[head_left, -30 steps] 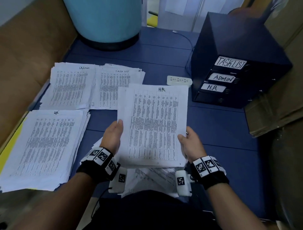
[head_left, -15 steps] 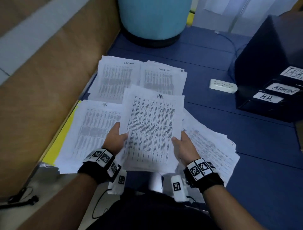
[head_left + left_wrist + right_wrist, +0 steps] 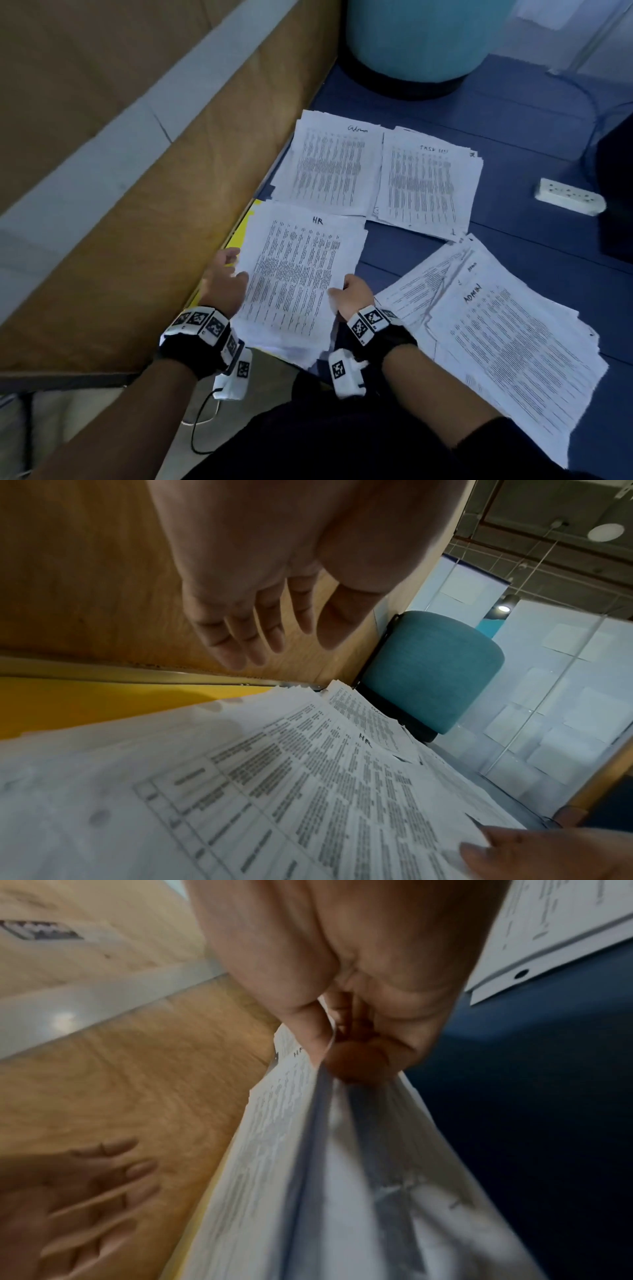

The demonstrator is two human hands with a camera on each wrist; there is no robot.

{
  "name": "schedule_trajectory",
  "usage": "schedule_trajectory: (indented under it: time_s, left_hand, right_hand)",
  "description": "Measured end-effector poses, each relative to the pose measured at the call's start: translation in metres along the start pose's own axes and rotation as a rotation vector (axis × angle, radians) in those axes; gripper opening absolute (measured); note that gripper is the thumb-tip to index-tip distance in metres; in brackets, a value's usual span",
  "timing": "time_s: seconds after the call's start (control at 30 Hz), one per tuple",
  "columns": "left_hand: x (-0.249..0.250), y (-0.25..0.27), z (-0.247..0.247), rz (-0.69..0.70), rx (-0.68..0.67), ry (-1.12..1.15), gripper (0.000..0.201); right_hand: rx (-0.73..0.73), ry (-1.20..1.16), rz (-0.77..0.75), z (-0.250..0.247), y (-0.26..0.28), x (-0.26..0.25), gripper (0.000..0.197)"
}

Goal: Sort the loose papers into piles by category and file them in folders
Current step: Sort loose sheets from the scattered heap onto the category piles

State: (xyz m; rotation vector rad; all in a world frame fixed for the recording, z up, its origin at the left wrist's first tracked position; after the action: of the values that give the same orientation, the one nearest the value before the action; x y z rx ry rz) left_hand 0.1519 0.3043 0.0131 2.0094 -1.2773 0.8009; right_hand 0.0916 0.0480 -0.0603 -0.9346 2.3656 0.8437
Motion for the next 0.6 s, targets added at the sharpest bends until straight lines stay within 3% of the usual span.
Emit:
schedule_trajectory:
  time_s: [0.07, 0.17, 0.23, 0.47, 0.6]
  left_hand:
    - [0.001, 0.002, 0.008, 0.026, -0.032, 0.026, 0.034]
    - [0.017, 0.012, 0.029, 0.097, -0.097, 0.011, 0.030]
    - [0.035, 0.024, 0.050, 0.151, -0.155, 0.017, 0.030]
    - [0.105, 0.091, 0.161, 0.328, -0.425, 0.100, 0.028]
    - [0.123, 0.146, 0.232, 0.355, -0.585, 0.036, 0.029]
  right_hand:
    - [-0.020, 0.010, -0.029, 0.000, 0.002, -0.002, 0.039]
    - [-0.061, -0.079, 0.007, -0.017, 0.001, 0.013, 0.030]
    - [-0.016, -0.126, 0.035, -0.039, -0.005, 0.033, 0.029]
    - [0.180, -0.097, 0.138, -0.167, -0.024, 0.130, 0.021]
    - [0.302, -0.025, 0.206, -0.239, -0.030, 0.192, 0.020]
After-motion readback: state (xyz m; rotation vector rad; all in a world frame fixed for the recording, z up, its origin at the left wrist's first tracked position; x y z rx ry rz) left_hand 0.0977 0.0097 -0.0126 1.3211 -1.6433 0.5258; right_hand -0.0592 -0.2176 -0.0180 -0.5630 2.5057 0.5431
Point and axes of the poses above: each hand's wrist, its own y-axis away from the middle knuckle, its own z-axis out of the palm, x = y × z, the point moved 9 cm from there along -y, towards the middle knuckle, and after that the axes turned 15 degrees about x, right-handed, at the moved point
